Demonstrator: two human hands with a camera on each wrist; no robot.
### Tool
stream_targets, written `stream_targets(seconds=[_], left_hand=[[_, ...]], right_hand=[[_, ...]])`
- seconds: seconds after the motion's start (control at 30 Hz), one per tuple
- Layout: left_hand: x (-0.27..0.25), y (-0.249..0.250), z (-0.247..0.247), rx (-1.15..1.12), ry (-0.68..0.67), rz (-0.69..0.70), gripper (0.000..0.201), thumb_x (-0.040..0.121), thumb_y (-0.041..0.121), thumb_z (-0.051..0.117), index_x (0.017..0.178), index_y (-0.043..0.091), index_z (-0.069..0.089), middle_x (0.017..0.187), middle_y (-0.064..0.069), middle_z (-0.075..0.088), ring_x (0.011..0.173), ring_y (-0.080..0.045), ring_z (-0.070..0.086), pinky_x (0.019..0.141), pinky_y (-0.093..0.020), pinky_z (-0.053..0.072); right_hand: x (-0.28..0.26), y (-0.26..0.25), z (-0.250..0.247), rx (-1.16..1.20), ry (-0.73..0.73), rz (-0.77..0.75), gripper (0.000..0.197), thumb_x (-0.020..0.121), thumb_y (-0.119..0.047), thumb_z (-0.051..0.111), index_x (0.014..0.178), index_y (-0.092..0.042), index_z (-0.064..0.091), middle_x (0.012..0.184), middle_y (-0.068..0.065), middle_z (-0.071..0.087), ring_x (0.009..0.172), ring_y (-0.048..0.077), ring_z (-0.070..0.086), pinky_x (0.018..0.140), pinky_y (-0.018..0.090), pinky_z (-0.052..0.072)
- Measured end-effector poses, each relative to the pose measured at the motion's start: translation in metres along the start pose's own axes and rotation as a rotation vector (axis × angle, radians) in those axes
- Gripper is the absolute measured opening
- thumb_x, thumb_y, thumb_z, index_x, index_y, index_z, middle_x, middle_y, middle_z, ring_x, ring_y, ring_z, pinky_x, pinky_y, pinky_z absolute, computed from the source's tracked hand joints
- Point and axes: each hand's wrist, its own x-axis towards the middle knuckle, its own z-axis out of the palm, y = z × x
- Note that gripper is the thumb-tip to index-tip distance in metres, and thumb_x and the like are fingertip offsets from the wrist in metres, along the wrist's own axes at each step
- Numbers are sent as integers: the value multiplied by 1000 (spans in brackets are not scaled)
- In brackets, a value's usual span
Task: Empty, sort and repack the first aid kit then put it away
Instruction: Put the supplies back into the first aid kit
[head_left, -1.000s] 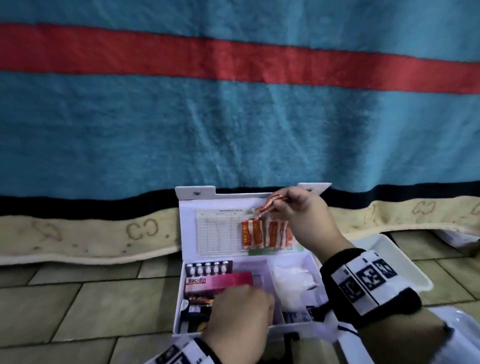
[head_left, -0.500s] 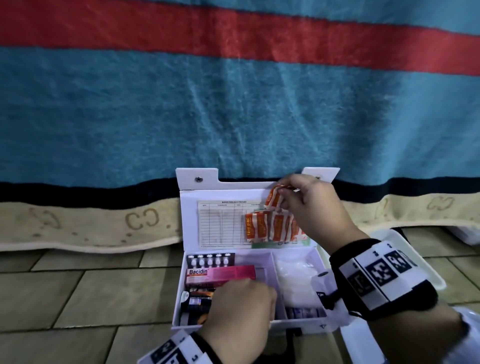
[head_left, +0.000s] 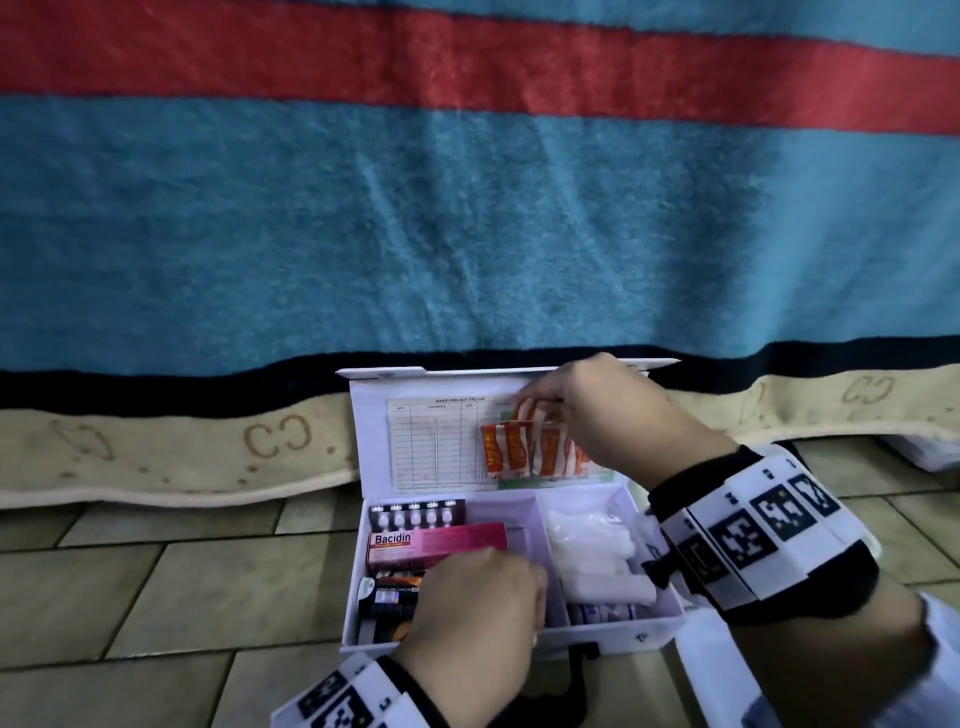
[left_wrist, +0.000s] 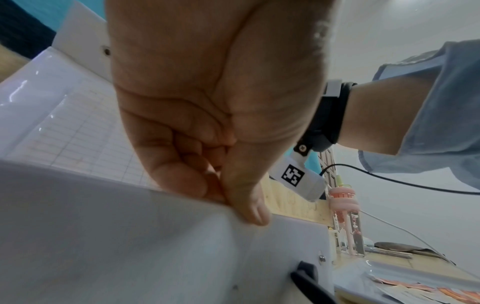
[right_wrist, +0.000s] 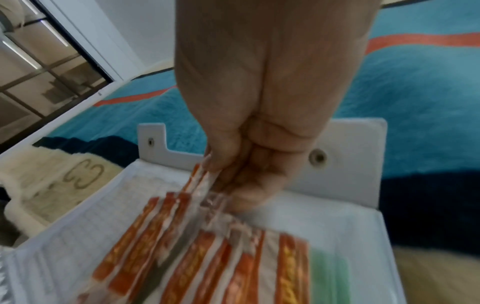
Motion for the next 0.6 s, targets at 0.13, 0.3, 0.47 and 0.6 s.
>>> stream_targets(seconds=[0.13,0.3,0.47,0.6], left_hand=[[0,0,1,31,8,-9,23,80,9,52,94,21,65,98,2,69,99,-22,62,83,-31,49],[0,0,1,39,6,-16,21,81,10,54,94,22,65,100,1,69,100,-23,62,83,-32,48],[3,-1,3,49,21,-17,19,82,11,56,95,22,65,102,0,68,103,-23,60,79,-30,44],[4,0,3,56,21,-19,19,82,12,56,95,23,65,103,0,68,104,-23,60,82,-32,46]], right_hand=[[3,-7,2,-119,-38,-50,39,83,0,54,106,-27,71,115,2,57,99,24,61,83,33,52],[4,-8,1,-79,9,-10,25,85,-10,59,97,-28,71,97,-4,70,94,19,62,78,33,53],[0,-11,2,-99,-15,-5,31,85,-5,52,100,-27,69,104,-2,68,100,22,60,77,25,46],[-7,-12,2,-110,-5,3,32,86,-6,51,105,-27,67,104,-2,69,100,20,61,78,22,39]])
